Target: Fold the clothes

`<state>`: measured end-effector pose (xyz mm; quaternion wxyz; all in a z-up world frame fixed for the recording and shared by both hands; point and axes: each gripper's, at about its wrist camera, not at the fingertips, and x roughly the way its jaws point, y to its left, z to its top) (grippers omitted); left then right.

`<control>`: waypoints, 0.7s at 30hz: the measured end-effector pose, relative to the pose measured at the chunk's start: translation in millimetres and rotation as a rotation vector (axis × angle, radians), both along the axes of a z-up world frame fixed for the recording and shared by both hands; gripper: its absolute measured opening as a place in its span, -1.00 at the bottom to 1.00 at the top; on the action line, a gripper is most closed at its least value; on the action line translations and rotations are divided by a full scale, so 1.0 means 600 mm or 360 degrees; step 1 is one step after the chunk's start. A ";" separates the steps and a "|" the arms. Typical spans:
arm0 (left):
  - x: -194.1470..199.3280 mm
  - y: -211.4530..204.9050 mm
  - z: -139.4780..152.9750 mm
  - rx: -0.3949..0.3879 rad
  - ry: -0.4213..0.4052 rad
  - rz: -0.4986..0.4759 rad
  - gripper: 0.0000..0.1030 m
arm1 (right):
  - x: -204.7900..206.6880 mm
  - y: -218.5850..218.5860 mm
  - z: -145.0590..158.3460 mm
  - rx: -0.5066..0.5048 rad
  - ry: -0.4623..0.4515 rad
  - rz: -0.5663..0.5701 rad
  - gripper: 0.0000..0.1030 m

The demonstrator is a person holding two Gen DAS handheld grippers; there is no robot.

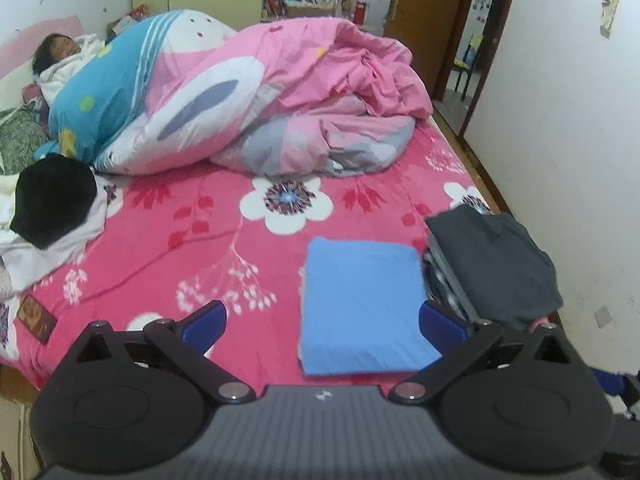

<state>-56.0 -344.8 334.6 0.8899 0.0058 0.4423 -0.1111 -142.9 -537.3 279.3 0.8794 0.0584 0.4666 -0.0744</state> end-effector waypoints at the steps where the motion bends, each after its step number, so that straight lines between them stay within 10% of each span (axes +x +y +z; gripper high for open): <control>1: -0.007 -0.006 0.000 0.0012 0.0016 0.0015 0.99 | -0.006 -0.004 0.005 -0.0013 -0.0003 -0.0007 0.81; 21: -0.074 -0.013 0.004 0.0080 0.0035 0.0230 0.99 | -0.054 -0.018 0.033 -0.0137 -0.0050 0.0007 0.88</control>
